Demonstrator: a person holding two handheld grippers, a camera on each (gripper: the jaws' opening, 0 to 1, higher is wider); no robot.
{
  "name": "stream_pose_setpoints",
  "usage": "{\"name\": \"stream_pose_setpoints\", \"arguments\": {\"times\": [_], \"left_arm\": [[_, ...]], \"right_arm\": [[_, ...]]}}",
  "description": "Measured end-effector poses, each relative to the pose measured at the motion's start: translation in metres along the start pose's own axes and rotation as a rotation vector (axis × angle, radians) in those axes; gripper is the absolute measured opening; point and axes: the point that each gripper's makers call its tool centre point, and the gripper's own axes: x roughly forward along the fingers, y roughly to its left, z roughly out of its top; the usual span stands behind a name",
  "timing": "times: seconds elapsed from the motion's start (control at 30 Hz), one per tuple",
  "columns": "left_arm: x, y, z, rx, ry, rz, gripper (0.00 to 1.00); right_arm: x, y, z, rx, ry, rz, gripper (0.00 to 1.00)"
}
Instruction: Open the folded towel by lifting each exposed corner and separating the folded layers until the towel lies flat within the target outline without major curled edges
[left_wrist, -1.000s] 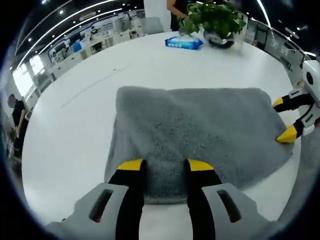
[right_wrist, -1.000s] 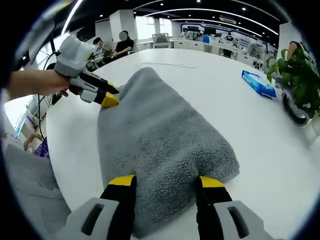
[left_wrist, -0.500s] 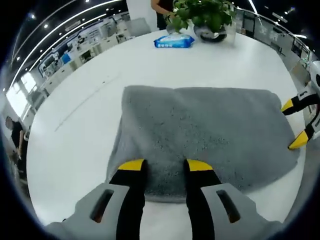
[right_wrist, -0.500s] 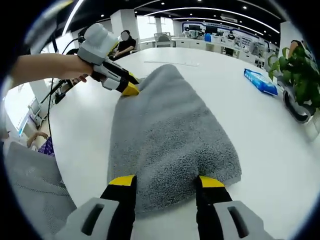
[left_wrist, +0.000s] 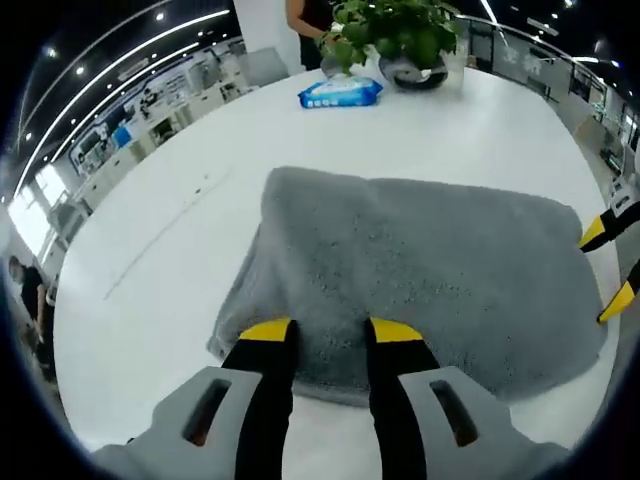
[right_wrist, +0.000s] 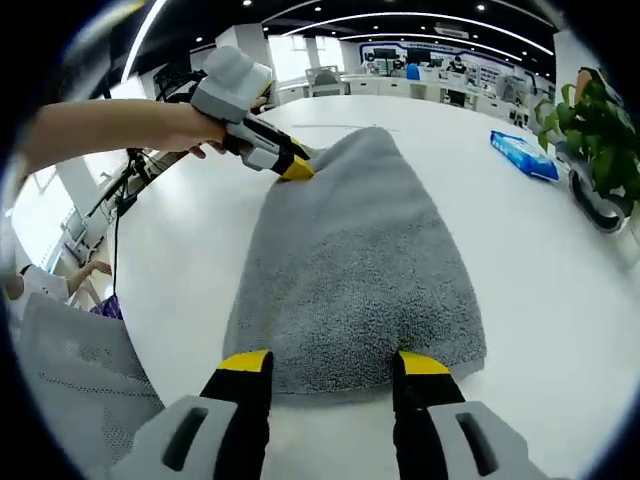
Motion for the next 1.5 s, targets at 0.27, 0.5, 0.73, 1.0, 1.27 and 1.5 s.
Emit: {"name": "stream_pose_setpoints", "arguments": {"times": [0.27, 0.5, 0.73, 1.0, 1.27, 1.5], "left_arm": [[0.007, -0.002, 0.013, 0.004, -0.025, -0.01, 0.26], [0.011, -0.006, 0.025, 0.014, -0.052, 0.002, 0.24], [0.018, -0.008, 0.034, 0.046, -0.046, 0.001, 0.24], [0.023, -0.006, 0.04, 0.034, -0.047, -0.005, 0.24], [0.016, -0.003, 0.04, 0.013, -0.046, 0.044, 0.27], [-0.011, -0.014, 0.052, 0.02, -0.13, 0.018, 0.27]], "right_arm": [[0.002, 0.02, -0.003, -0.045, 0.022, 0.024, 0.48], [0.004, 0.037, -0.002, -0.048, 0.023, 0.059, 0.54], [0.005, 0.044, 0.002, 0.002, 0.002, 0.091, 0.49], [0.006, 0.049, 0.004, 0.01, -0.016, 0.103, 0.5], [0.004, 0.056, 0.011, 0.036, -0.041, 0.127, 0.59], [-0.008, 0.053, 0.039, -0.03, -0.166, 0.062, 0.57]]}}
